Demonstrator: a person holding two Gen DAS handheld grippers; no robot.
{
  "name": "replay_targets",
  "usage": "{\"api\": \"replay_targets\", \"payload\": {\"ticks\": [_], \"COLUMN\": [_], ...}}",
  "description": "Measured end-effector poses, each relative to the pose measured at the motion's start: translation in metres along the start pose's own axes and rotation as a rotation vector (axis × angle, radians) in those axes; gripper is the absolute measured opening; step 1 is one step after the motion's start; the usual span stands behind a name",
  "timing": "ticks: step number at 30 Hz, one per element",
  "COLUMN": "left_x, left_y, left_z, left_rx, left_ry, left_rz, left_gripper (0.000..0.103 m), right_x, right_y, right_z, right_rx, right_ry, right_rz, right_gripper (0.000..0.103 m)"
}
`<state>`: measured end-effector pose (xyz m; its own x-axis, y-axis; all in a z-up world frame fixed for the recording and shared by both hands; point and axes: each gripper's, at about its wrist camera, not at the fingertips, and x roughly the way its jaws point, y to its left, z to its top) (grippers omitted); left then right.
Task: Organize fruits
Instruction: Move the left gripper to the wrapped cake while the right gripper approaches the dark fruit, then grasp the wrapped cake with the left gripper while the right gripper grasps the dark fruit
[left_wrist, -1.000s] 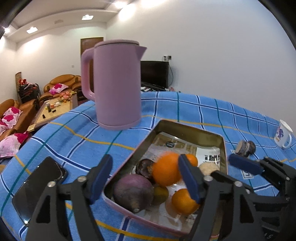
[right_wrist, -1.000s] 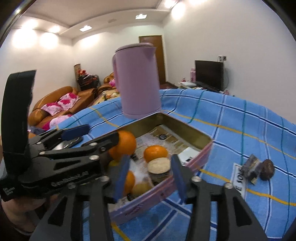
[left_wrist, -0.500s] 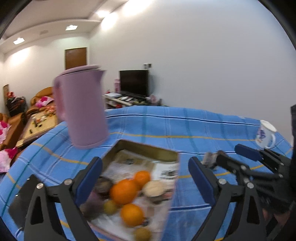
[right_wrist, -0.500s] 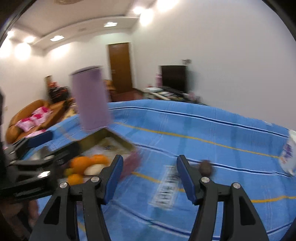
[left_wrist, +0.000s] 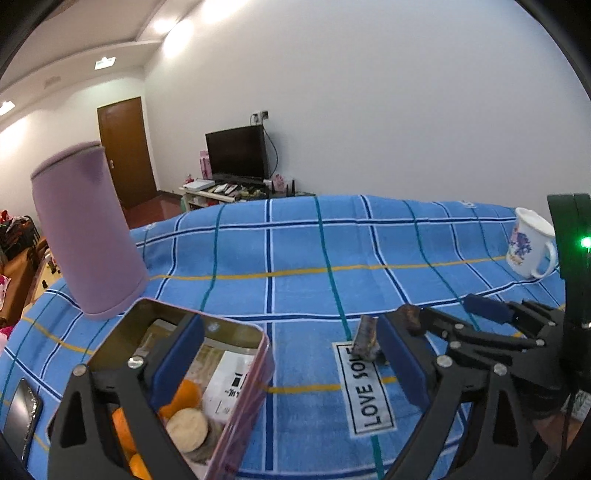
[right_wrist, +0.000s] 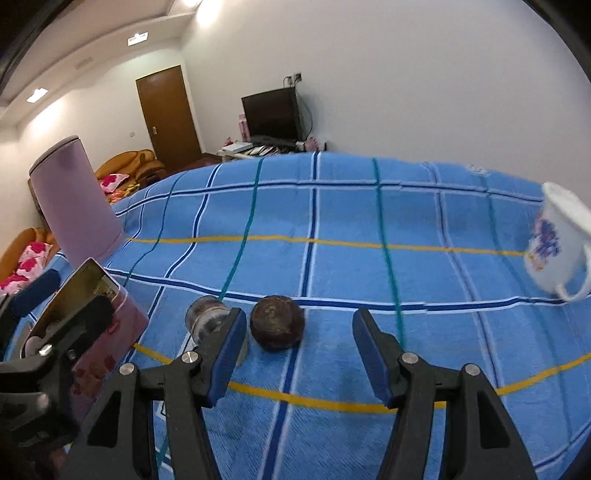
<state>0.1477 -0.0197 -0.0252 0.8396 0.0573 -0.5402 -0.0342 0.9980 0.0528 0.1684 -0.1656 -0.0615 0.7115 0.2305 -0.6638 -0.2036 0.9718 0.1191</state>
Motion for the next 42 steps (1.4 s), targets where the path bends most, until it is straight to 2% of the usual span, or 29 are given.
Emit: {"api": "replay_targets", "payload": {"ticks": [5, 8, 11, 13, 15, 19, 28, 34, 38, 42], "left_x": [0.014, 0.018, 0.020, 0.021, 0.021, 0.021, 0.018, 0.017, 0.012, 0.016], "left_y": [0.004, 0.005, 0.005, 0.005, 0.003, -0.001, -0.003, -0.004, -0.010, -0.026], "left_z": [0.000, -0.001, -0.003, -0.004, -0.005, -0.008, -0.013, -0.012, -0.010, -0.010], "left_rx": [-0.014, -0.020, -0.026, -0.033, -0.029, -0.024, -0.027, -0.030, -0.003, 0.040], "left_ry": [0.028, 0.032, 0.037, 0.038, 0.040, 0.038, 0.033, 0.031, 0.014, 0.025], "left_rz": [0.011, 0.008, 0.006, 0.002, 0.001, 0.004, 0.010, 0.003, -0.019, -0.063], "left_gripper": [0.096, 0.096, 0.096, 0.096, 0.096, 0.096, 0.096, 0.096, 0.096, 0.096], "right_x": [0.019, 0.025, 0.035, 0.035, 0.034, 0.032, 0.040, 0.031, 0.008, -0.001], "right_y": [0.006, 0.002, -0.001, -0.001, 0.001, 0.010, -0.004, 0.005, 0.002, -0.010], "right_z": [-0.001, 0.001, 0.000, 0.000, 0.000, -0.002, 0.001, -0.002, -0.005, -0.010], "right_rx": [-0.013, 0.021, 0.046, 0.047, 0.033, -0.016, 0.052, 0.013, -0.021, 0.003], "right_ry": [0.037, 0.051, 0.095, 0.100, 0.099, 0.099, 0.124, 0.106, 0.025, 0.013], "right_rz": [0.017, 0.042, 0.059, 0.069, 0.085, 0.063, 0.156, 0.127, 0.009, -0.031], "right_gripper": [0.062, 0.061, 0.052, 0.052, 0.041, 0.040, 0.042, 0.040, 0.040, 0.040]}}
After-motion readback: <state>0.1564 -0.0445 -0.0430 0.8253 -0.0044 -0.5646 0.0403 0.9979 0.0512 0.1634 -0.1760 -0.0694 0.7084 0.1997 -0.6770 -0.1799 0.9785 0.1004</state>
